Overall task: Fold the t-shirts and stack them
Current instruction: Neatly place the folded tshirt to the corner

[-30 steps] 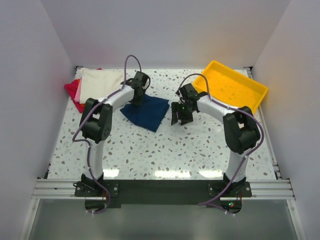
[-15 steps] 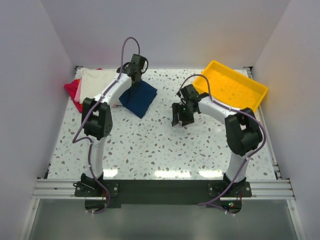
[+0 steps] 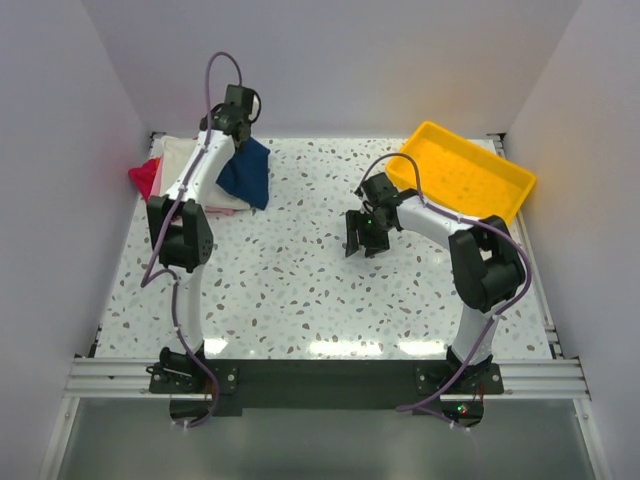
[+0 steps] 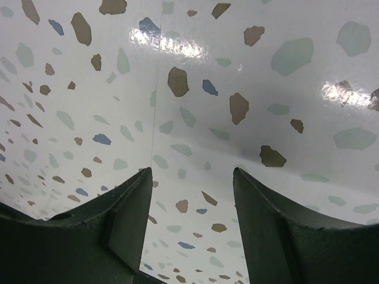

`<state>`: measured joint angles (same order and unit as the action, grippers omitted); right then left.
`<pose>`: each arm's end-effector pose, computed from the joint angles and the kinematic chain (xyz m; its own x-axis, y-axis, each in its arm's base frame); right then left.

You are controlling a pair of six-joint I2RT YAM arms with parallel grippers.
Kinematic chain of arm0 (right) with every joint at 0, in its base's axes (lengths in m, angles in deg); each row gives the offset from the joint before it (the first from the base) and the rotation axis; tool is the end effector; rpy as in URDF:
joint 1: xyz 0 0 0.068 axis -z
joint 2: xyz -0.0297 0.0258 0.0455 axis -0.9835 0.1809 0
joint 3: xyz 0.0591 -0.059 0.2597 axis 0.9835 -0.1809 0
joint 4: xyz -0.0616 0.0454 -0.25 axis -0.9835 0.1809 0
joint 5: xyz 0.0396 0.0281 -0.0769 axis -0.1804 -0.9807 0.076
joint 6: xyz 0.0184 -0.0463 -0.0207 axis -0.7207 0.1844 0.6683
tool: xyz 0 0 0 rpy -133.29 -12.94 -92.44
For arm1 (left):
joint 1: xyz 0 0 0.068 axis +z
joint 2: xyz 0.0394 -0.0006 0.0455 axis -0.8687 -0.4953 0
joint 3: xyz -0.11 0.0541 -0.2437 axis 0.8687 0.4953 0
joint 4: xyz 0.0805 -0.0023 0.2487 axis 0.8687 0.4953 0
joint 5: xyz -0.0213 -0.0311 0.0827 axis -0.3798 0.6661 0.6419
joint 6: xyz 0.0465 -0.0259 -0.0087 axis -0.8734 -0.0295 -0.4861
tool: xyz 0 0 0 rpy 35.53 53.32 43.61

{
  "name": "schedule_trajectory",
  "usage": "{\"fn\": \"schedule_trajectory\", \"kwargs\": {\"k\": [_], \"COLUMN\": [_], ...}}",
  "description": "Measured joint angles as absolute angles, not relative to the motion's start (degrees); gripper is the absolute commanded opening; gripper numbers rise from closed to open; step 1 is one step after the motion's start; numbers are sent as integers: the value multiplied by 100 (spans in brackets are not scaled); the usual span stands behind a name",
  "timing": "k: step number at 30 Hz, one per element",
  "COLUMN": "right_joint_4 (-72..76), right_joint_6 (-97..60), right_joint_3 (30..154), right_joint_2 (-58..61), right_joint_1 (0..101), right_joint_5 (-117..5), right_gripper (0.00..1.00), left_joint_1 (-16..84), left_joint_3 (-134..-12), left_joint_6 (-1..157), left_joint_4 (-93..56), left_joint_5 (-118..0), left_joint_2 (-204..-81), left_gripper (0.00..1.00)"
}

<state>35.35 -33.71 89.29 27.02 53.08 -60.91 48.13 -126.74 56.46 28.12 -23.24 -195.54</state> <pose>0.3316 0.1742 0.1793 -0.9582 -0.0689 -0.2776 -0.1641 0.9273 0.3365 0.4945 -0.0899 0.2949 -0.7233 0.3087 -0.6177 0.0011 0.8950 0.4460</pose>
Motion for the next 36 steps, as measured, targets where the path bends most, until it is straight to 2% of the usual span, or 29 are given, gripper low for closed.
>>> {"fn": "schedule_trajectory", "kwargs": {"k": [22,23,24,25,26,28,36], "right_joint_4": [3432,3432,3428,3428,3428,3428,3412], "right_joint_6": [-3505,-3507,-3507,-3509,-3509,-3516,-3492], "right_joint_3": [8907,8907,8907,8907,8907,8907,8880], "right_joint_2": [2702,2702,2702,2702,2702,2700,2429], "right_joint_1": [5308,5308,5308,5308,5308,5308,5308], "right_joint_5": [-6260,-6262,-6262,-6262,-6264,-6264,-6233], "right_gripper": [61,61,61,62,62,63,64], "left_joint_1": [6030,6045,6080,6120,6176,6301,6847], "left_joint_3": [-12432,-12377,-12362,-12362,-12362,-12362,-12349], "left_joint_6": [5628,5633,5642,5639,5648,5742,6160], "left_joint_4": [2810,2805,2810,2812,2808,2775,2762], "left_joint_5": [-2859,-2885,-2925,-2951,-2962,-2881,-2179], "left_joint_2": [-19184,-19184,-19184,-19184,-19184,-19178,-19055], "left_gripper": [2,11,29,71,85,99,100]}}
